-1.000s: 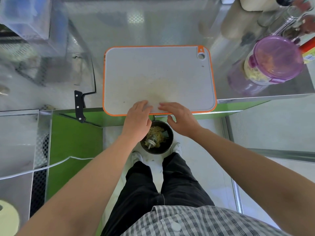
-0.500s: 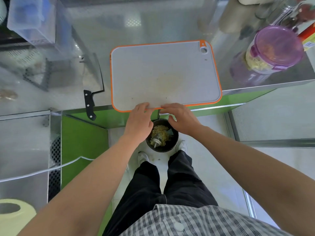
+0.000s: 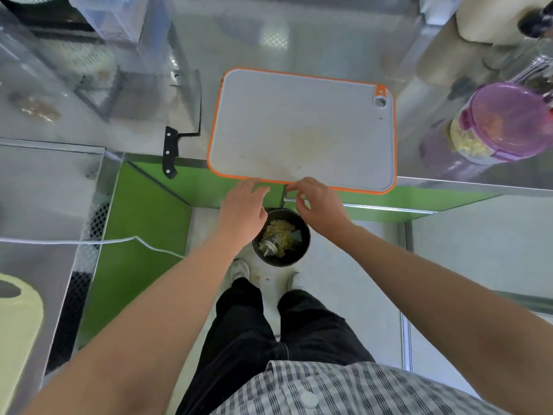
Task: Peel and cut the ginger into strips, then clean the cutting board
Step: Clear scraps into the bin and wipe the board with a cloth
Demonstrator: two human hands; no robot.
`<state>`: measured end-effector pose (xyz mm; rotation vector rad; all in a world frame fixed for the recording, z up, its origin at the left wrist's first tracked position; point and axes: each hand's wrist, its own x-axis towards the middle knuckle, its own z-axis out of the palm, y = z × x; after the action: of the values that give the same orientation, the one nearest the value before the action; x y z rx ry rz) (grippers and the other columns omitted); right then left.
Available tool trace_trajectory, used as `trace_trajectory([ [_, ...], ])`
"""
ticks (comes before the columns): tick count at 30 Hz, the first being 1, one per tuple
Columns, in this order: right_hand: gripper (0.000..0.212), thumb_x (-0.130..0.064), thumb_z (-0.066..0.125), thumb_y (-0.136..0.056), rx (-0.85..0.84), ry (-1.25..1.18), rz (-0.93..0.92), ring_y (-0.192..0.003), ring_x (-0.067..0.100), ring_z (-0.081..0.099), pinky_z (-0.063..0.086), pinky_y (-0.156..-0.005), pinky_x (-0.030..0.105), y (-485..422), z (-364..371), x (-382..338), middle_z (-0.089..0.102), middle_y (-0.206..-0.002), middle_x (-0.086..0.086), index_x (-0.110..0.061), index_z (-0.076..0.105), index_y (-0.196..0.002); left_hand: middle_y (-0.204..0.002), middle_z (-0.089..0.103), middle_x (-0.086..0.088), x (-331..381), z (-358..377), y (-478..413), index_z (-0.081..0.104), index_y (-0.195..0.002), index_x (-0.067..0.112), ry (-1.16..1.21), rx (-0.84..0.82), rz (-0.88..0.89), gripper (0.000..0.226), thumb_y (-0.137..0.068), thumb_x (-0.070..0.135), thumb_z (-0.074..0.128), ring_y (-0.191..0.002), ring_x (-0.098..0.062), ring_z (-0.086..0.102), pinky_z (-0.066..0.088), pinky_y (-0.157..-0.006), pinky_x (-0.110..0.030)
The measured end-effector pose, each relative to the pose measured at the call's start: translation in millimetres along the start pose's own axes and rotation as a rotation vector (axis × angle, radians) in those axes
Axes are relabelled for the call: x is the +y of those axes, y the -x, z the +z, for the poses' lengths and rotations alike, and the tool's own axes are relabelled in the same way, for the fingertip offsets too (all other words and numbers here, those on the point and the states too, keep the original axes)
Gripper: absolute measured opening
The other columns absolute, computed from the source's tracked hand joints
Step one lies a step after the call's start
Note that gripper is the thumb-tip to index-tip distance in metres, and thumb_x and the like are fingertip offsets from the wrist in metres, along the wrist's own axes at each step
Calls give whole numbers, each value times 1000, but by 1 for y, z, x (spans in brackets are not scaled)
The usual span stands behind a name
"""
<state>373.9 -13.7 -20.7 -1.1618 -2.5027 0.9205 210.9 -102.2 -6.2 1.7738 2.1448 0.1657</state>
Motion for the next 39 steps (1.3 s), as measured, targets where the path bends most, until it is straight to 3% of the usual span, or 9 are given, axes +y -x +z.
trace_trajectory([
  [4,13,-16,61,-87,-70,67,16,-69,15,55,50,-68,34,-10,-14,-7,66,-81,-4,-18,67,-98,-96,65,-6,13,-7,12,67,-96,11,41,118,-179,14,-91,14,54,-94,-27,57,45,-81,-37],
  [7,28,-32,55,-93,-194,122,13,-60,20,50,36,-54,28,-21,-15,-26,52,-57,-6,-18,54,-69,-71,60,-6,13,-18,26,57,-73,11,68,101,-358,35,-98,33,45,-76,-29,58,50,-69,-39],
  [9,40,-32,47,-96,-340,128,-2,-56,22,51,32,-51,28,-30,-11,-45,54,-57,0,-16,50,-60,-70,57,-7,3,-26,37,53,-71,12,118,80,-457,39,-97,40,45,-76,-30,59,49,-68,-38],
  [12,31,-22,47,-93,-633,135,3,-57,22,60,41,-56,26,-43,4,-78,67,-70,13,-5,59,-71,-93,65,-3,-25,-37,57,56,-105,16,245,98,-587,20,-89,29,57,-90,-27,60,49,-78,-36],
  [15,25,-15,43,-90,-775,141,-45,-47,13,51,47,-58,26,-58,21,-120,71,-82,14,-1,62,-99,-87,67,-6,-62,-57,72,63,-90,15,211,137,-658,16,-90,27,52,-85,-29,63,52,-75,-37],
  [19,18,-16,45,-95,-752,72,-169,-55,9,60,49,-65,24,-93,44,-195,68,-77,-3,-14,63,-93,-83,67,-7,-118,-95,87,65,-83,8,203,185,-696,37,-96,37,46,-77,-25,64,54,-75,-36],
  [24,15,-12,51,-96,-620,-72,-259,-57,4,60,51,-53,13,-143,69,-290,66,-79,-1,-9,65,-102,-97,64,-9,-191,-156,100,64,-93,10,191,301,-765,23,-93,26,46,-90,-30,58,45,-75,-32],
  [33,13,-12,57,-91,-417,-246,-395,-51,8,57,52,-59,25,-240,66,-420,67,-68,1,-4,68,-91,-91,58,-6,-287,-283,81,57,-88,13,137,574,-793,21,-93,25,41,-88,-28,54,39,-73,-32],
  [39,15,-11,53,-92,-332,-379,-485,-53,13,57,54,-59,29,-311,38,-506,66,-71,8,-3,66,-92,-108,65,-1,-326,-388,62,63,-103,18,181,793,-777,19,-90,23,52,-101,-23,57,41,-76,-28],
])
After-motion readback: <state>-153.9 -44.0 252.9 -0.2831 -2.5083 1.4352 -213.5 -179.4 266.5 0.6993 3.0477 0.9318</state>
